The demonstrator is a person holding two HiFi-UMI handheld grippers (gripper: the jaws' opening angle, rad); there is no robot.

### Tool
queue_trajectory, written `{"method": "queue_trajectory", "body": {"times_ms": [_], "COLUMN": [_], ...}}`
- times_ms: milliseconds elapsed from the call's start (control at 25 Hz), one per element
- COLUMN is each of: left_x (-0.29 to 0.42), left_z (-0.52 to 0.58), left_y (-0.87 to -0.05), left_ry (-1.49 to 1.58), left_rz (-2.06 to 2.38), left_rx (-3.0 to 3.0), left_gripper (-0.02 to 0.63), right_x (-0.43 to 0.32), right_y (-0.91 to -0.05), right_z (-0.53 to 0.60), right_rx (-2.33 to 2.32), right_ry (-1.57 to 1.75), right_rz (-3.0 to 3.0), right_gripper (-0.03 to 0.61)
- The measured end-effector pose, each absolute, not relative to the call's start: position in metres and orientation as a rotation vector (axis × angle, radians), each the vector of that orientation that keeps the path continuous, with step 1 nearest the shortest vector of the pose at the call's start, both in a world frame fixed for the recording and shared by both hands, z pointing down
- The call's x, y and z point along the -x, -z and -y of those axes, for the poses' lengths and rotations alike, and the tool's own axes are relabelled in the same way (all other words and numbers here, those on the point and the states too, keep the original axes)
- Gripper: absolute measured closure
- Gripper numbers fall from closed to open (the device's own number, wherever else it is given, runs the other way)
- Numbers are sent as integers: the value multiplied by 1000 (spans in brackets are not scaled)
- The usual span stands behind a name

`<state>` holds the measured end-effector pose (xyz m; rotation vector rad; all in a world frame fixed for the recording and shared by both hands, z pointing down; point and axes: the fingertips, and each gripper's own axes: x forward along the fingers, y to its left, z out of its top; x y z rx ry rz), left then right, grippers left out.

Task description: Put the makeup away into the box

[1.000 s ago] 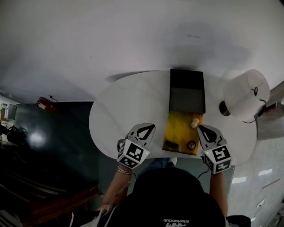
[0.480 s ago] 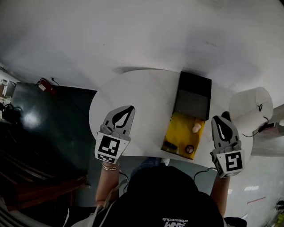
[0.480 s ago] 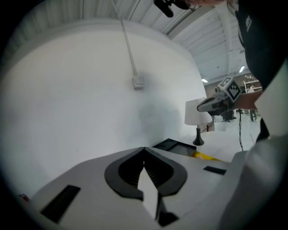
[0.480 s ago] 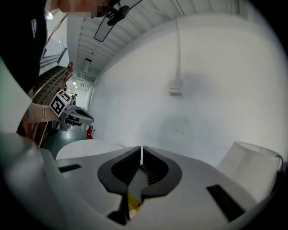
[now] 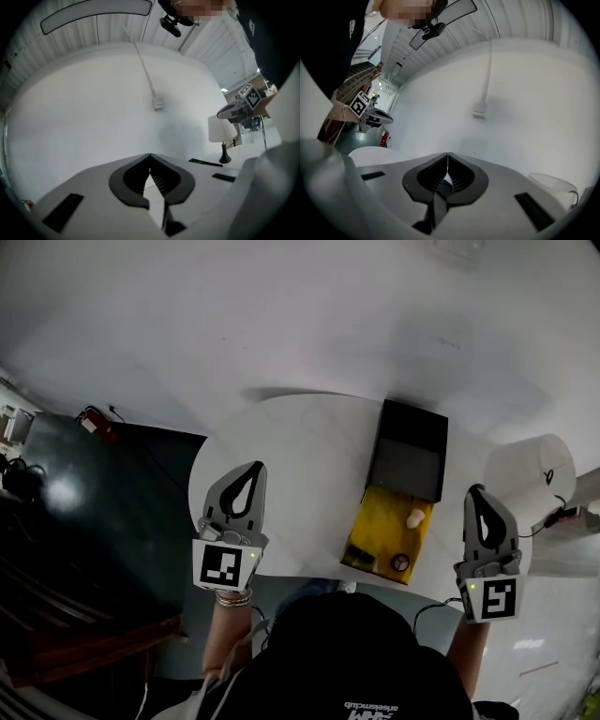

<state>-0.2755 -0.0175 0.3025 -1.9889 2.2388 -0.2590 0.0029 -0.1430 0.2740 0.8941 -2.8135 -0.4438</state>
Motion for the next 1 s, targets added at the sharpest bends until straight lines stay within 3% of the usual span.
{"method": "queue_trajectory", "body": {"times_ms": [1000], "left_x": [271], "left_z": [13], "left_y": [-325], "left_ry": [252], "left_rz": [-2217], "left_rx": [2145], "left_gripper": [595], "right_x": [16], "right_y": [-279], "right_z": [134], "right_rx": [-819], "right_ry": [442], "right_rz": [2841], "right_gripper": [558]}}
